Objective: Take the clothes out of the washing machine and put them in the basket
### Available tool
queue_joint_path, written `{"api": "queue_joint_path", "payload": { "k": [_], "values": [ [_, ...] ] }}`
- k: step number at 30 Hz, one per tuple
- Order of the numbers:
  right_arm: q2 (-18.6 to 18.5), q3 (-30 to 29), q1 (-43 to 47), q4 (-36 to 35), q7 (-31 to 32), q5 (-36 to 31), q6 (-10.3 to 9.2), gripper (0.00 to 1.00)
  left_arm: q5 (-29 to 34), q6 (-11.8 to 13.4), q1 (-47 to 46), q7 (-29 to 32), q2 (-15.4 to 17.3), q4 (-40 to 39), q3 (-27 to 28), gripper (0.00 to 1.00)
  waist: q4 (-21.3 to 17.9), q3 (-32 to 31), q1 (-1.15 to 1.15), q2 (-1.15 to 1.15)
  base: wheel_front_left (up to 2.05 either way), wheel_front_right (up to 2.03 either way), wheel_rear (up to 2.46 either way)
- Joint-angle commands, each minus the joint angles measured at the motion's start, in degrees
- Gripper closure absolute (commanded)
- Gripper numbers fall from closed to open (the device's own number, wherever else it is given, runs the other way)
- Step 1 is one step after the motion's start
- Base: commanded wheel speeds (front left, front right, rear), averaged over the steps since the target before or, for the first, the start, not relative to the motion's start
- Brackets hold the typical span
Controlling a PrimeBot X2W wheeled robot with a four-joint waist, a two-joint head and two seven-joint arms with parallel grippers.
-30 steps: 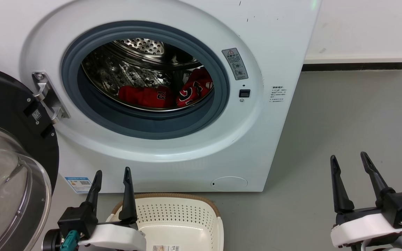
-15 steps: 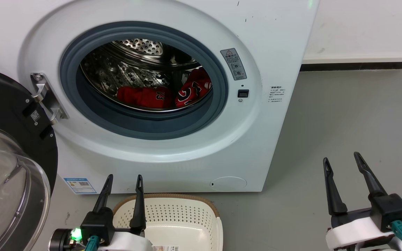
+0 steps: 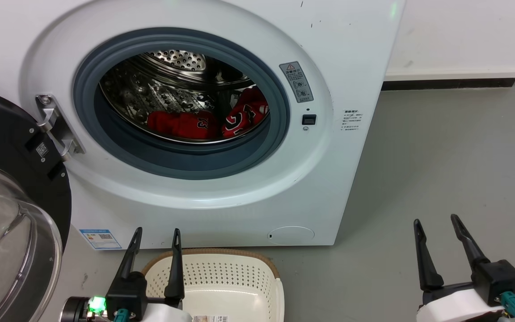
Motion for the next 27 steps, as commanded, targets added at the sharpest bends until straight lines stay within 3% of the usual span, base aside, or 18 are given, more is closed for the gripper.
{"api": "queue_joint_path", "payload": {
  "k": [1, 27],
  "values": [
    [-0.2, 0.3, -0.1, 0.5, -0.4, -0.7, -0.03, 0.00, 1.3, -0.2, 0.7, -0.5, -0.1, 0.2, 0.0, 0.00, 0.0, 0.0, 0.00, 0.00, 0.00, 0.00, 0.00],
    [-0.2, -0.3, -1.4, 3.4, -0.3, 1.6, -0.03, 0.00, 2.4, -2.3, 0.2, -0.3, -0.7, 1.6, 1.3, 0.00, -0.8, 0.8, 0.00, 0.00, 0.00, 0.00, 0.00]
  ]
}}
